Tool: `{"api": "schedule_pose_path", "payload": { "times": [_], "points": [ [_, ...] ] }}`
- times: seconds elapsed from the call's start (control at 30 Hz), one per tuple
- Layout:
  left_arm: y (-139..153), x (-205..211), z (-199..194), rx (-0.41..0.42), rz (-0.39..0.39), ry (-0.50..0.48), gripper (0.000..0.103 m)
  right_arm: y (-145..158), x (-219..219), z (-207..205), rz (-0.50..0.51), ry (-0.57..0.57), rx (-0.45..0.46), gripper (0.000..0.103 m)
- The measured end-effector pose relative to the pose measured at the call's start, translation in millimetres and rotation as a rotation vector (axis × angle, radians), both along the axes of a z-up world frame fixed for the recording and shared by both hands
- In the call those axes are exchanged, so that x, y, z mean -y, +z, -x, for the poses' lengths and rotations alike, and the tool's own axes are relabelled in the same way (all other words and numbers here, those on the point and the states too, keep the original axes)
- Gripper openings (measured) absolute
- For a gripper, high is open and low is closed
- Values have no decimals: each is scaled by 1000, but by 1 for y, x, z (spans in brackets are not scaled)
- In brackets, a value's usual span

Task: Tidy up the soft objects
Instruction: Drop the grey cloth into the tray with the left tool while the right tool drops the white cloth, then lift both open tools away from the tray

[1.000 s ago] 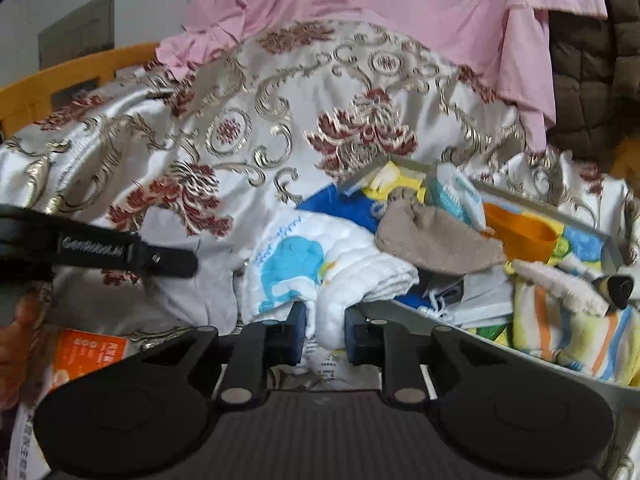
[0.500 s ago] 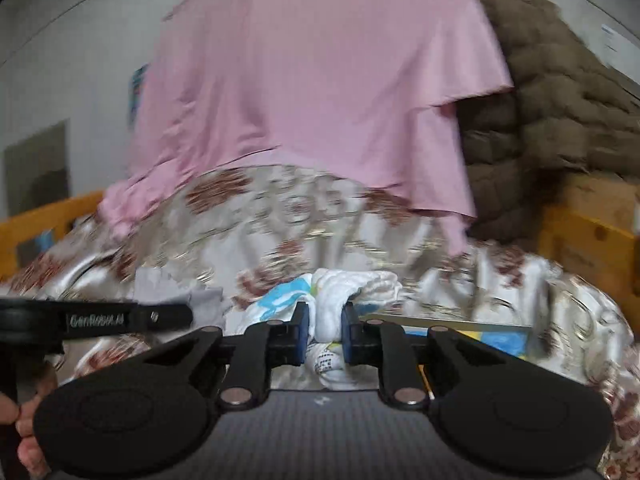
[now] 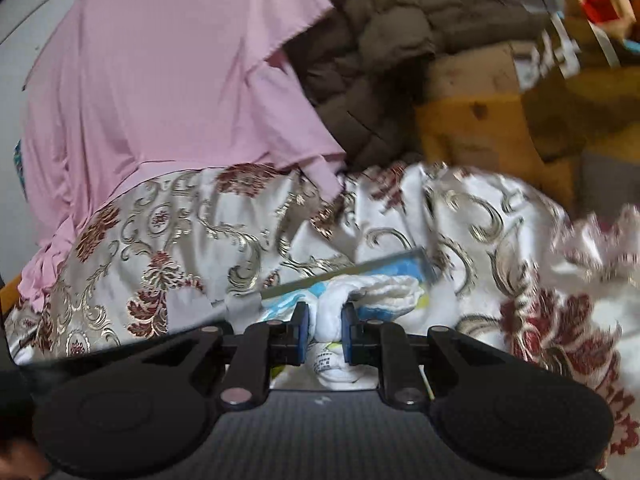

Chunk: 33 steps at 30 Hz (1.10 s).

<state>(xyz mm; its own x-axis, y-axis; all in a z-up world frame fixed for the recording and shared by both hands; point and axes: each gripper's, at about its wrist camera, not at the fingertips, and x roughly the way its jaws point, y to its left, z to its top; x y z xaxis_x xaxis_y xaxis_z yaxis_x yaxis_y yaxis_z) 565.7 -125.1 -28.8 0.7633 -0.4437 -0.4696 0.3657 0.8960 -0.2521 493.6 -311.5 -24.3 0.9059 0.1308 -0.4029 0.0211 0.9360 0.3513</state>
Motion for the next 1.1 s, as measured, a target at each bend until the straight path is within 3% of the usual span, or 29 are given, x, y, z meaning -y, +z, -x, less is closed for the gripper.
{"api": "schedule_pose_path", "payload": {
  "times": [0.17,0.2,0.4,0.57,0.73,1.1],
  "points": [
    [-21,9,-2,-59,-52,-2,8,-11,4,-3,-19,-7,-37,23],
    [-23,9,-1,-69,-58,3,8,-11,4,-2,-23,-11,-41,28],
    [-19,-7,9,-95,-67,53,28,-3,2,7,-32,-21,-51,45],
    [-1,-26,27,-76,-48,102,55,13,-5,27,23,-17,-35,56],
    [20,-40,56,-39,-29,144,65,42,-9,57,55,-19,20,74],
    [86,-82,174,105,0,281,89,100,-29,158,96,25,147,96]
  ]
}}
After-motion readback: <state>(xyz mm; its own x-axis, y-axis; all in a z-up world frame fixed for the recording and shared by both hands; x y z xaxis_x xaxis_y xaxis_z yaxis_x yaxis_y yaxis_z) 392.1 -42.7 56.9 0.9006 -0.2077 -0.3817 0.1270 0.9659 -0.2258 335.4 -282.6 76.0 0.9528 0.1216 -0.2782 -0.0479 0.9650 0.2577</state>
